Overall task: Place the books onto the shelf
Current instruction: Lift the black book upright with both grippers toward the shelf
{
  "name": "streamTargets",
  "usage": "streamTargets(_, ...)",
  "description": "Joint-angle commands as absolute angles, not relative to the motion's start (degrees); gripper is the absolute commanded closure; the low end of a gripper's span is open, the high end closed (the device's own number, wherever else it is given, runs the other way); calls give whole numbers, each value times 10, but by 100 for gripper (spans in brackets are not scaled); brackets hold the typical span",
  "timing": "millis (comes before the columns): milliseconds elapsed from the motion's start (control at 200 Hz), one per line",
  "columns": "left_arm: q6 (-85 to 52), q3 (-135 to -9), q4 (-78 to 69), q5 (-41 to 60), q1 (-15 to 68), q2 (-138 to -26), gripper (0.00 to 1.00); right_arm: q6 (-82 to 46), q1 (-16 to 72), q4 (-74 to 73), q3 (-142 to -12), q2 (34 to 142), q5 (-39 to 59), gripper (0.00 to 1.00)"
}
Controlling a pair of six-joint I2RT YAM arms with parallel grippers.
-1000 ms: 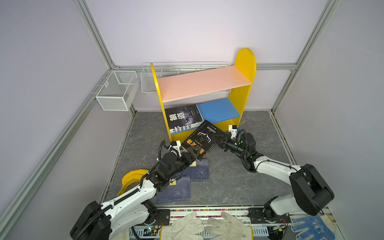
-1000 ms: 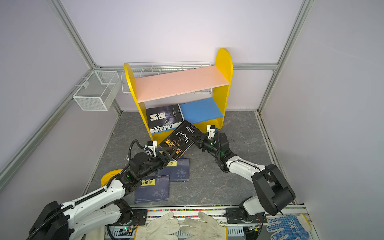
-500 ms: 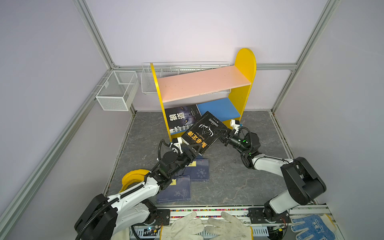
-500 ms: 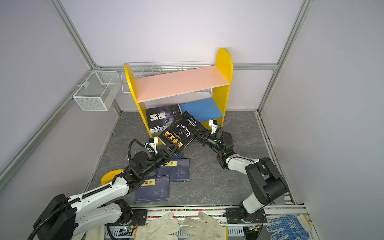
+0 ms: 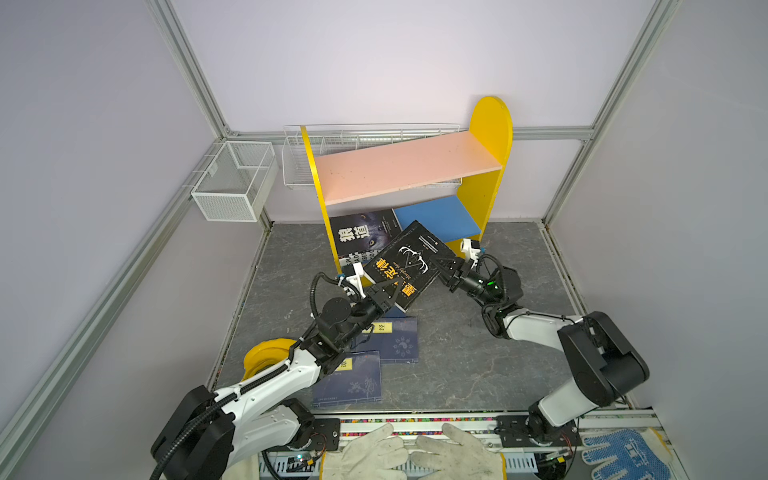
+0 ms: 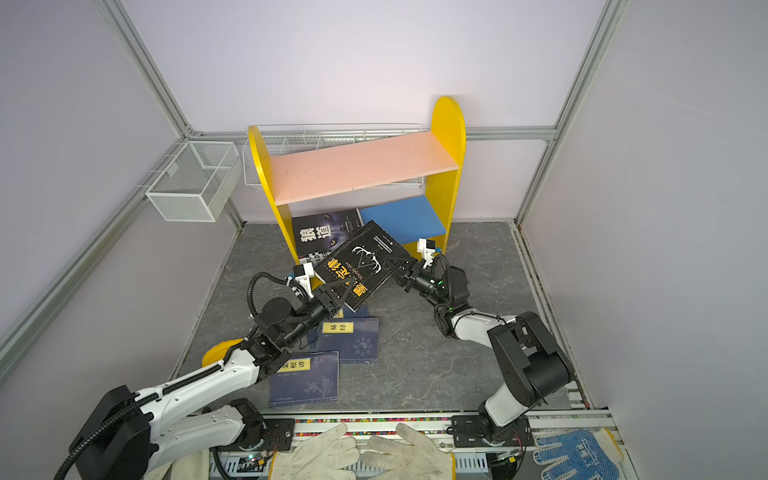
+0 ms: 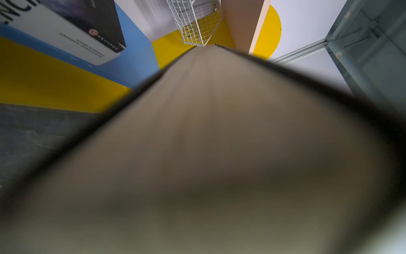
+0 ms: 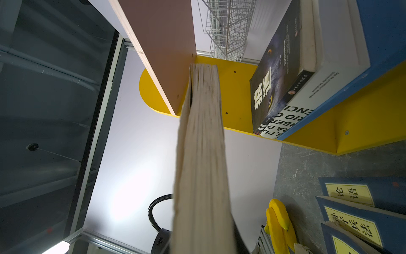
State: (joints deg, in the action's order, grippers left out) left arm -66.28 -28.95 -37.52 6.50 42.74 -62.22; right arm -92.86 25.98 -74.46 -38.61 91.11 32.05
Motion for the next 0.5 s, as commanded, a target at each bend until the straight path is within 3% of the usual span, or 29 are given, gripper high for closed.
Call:
streamTargets(0,-626,-320,-346,62,424,-593,95,-920,265,-725,-409,895,339,85)
streamTargets(180,-588,-353,-211,74,414,-542,100,-686,283,-344,-458,788,293,67)
streamTargets(245,-578,-360,-177,86,407,-524,100,-596,292,-185,-497,749,248,48)
streamTargets(345,-566,-373,-127,109,389,-492,100,-527,292,-87,-532,727,220,28)
streamTargets(495,-542,-397,-48,151,348,-451,100,-474,278,-21,-560,731,242,17)
